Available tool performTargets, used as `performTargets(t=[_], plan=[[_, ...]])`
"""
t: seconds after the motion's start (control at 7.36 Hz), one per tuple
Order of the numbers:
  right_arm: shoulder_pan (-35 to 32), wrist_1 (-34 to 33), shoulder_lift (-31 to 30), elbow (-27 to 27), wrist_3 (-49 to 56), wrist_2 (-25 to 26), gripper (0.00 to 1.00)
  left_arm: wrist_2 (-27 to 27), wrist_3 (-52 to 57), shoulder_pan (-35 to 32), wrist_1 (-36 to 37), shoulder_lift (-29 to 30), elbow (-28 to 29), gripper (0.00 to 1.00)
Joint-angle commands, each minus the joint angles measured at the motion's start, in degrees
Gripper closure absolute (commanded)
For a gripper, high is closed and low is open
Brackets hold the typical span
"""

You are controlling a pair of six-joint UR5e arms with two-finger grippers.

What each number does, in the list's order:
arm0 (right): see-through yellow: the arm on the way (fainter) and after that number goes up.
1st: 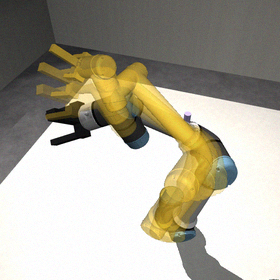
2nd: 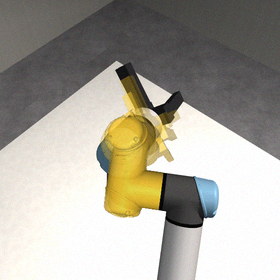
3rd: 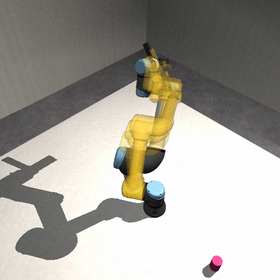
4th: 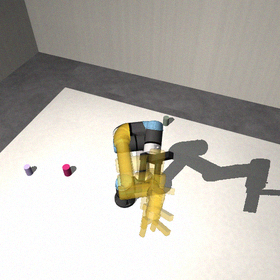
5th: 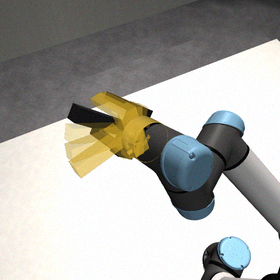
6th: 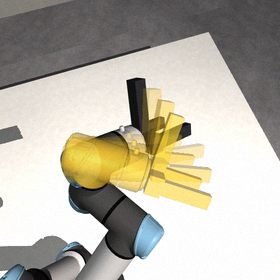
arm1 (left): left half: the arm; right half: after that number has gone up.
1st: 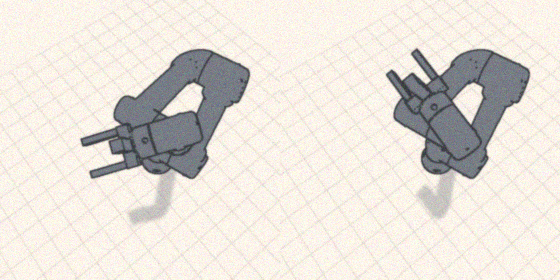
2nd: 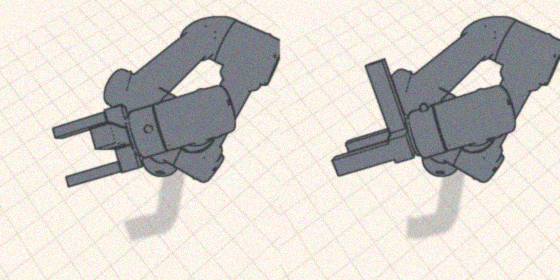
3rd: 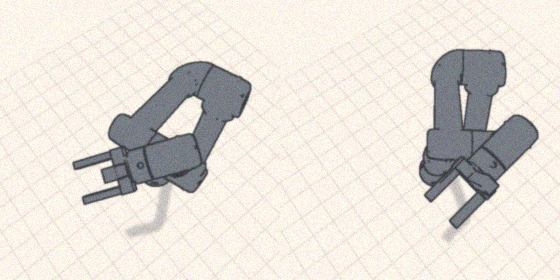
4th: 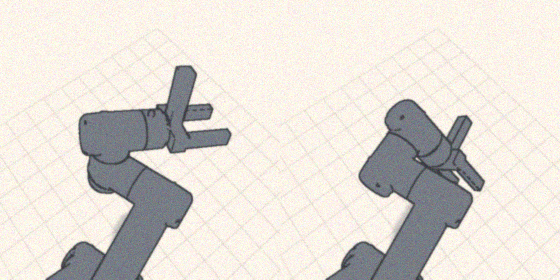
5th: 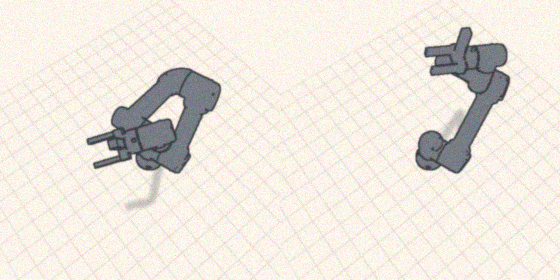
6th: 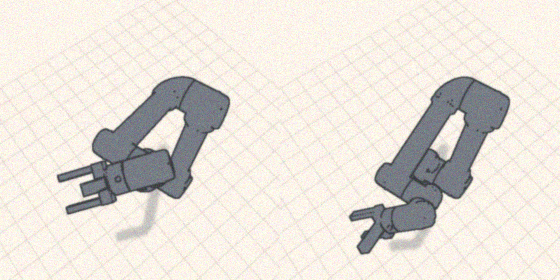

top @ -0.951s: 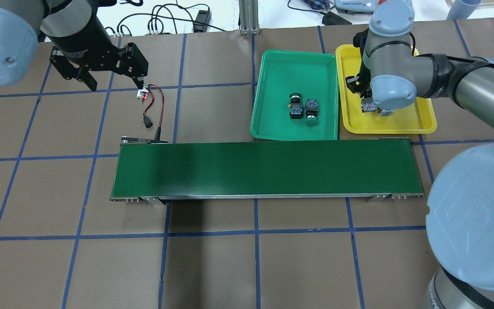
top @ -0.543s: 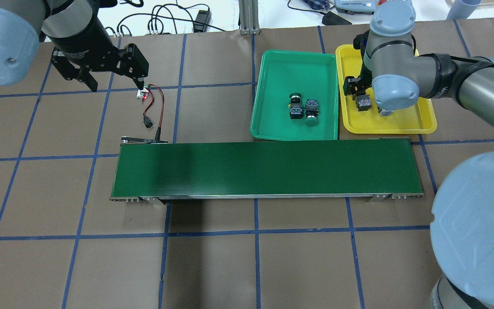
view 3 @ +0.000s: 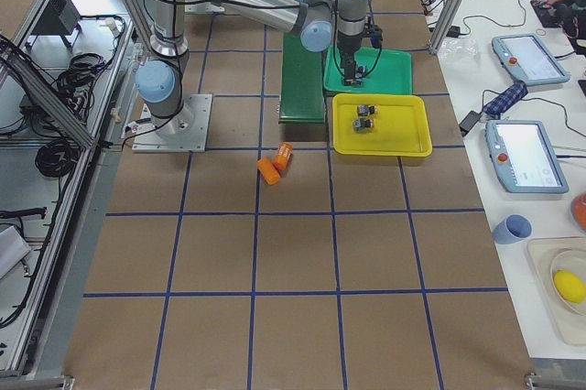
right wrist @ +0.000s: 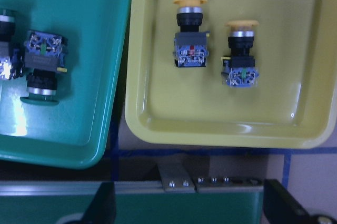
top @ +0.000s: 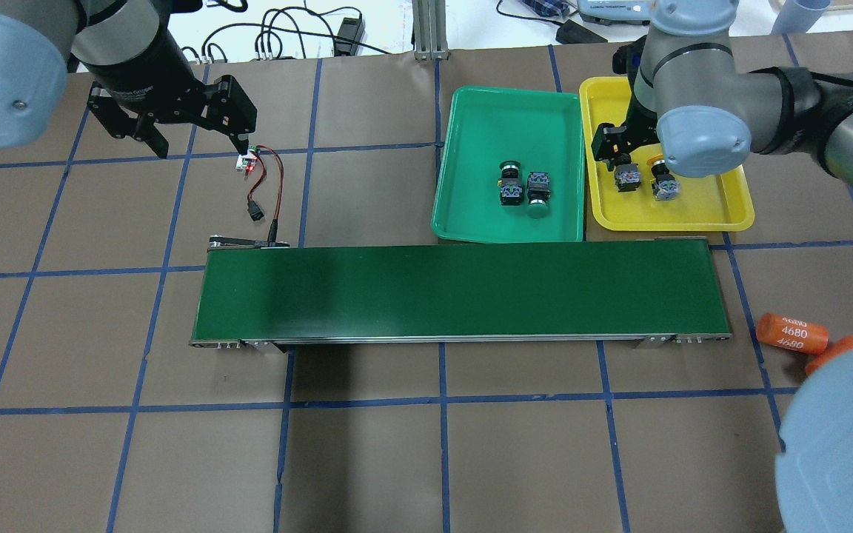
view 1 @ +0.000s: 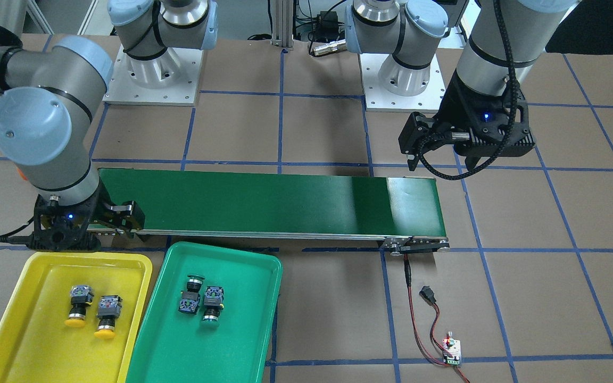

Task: Sort buttons by color to trays
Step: 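Open the right gripper and release the button in the yellow tray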

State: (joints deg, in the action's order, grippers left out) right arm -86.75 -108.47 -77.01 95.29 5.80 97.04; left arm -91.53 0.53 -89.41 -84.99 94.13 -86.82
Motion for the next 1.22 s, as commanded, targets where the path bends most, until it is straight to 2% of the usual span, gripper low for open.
performTargets(t=[0.0,0.27,0.41,0.82,1.09], plan=[[0.36,13.69,-12.05,0.16,0.18,-0.1,0.0,-0.14,0.0,-0.07,-0.09,-0.09,-0.01,0.0],[0.27,21.77,-19.37,0.33,-0.26,-0.19,0.0,-0.14,0.0,-0.15,-0.26,-0.18,-0.01,0.0],[0.27,23.46,-22.63,0.42,0.0,-0.27,0.0,-0.14,0.0,-0.15,-0.27,-0.18,-0.01,0.0],[0.09,23.39,-26.95,0.6,-0.08,-6.32,0.0,-0.14,0.0,-0.15,-0.27,-0.44,0.08,0.0],[-0.17,25.58,-27.49,0.77,0.62,-6.51,0.0,-0.05,0.0,-0.07,-0.18,-0.35,-0.01,0.0]])
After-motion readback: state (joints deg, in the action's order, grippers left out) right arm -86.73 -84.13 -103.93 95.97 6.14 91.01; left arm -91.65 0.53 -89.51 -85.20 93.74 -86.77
